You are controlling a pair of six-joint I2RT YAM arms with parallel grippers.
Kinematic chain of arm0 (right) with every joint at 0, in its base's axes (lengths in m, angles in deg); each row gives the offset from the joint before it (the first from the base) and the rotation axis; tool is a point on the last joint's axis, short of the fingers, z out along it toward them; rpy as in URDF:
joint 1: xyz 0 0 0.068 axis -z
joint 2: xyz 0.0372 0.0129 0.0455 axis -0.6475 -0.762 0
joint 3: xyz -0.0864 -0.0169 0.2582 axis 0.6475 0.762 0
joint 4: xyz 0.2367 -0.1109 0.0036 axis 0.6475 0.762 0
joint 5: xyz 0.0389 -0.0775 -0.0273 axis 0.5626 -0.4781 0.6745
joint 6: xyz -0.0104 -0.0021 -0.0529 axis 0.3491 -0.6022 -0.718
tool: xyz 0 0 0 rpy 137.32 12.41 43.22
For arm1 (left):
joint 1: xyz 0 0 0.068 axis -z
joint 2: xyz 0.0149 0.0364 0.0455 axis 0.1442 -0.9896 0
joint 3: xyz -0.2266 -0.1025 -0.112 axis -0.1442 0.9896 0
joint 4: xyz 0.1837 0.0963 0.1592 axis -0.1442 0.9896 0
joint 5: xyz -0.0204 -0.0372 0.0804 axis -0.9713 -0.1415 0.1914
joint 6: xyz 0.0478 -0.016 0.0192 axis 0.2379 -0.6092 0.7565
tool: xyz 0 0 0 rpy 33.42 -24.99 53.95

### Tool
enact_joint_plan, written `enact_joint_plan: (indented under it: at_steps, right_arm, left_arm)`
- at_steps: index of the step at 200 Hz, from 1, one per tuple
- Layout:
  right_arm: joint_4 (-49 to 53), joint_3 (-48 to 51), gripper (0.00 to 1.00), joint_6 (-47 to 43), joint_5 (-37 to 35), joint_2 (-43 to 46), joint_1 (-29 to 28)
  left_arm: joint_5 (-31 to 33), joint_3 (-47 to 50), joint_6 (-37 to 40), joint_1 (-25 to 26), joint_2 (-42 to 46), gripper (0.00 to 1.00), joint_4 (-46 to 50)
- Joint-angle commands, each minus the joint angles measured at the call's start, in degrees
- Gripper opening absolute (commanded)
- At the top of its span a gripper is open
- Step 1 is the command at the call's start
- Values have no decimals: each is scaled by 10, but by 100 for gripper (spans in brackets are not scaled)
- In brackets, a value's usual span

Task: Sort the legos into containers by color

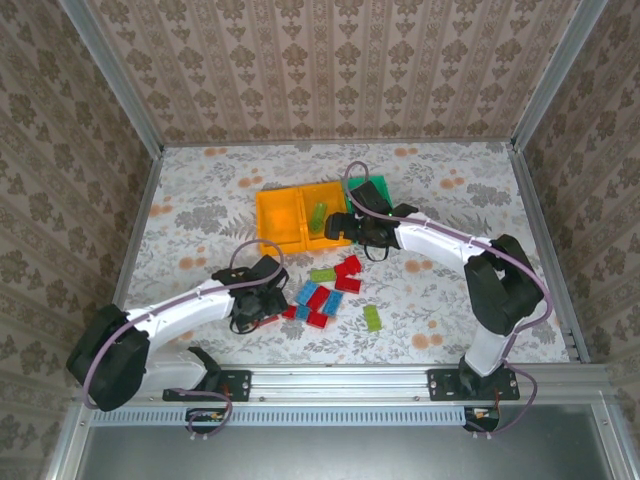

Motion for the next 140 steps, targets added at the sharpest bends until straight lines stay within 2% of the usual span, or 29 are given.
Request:
enact_joint_plan:
  at_steps: [1, 46, 90, 140]
  right_arm:
    - [4, 10, 98, 0, -15, 30, 4]
    - [31, 27, 97, -8, -37, 52, 3]
    - [70, 52, 90, -58, -57, 59, -23]
    - [42, 95, 83, -120, -44, 57, -40]
  left_arm:
    - [-3, 7, 13, -8, -11, 80, -11]
    - [-17, 13, 29, -11, -33, 72, -33]
    - [-21, 16, 38, -12, -40, 63, -47]
    - [-20, 15, 41, -12, -30, 52, -42]
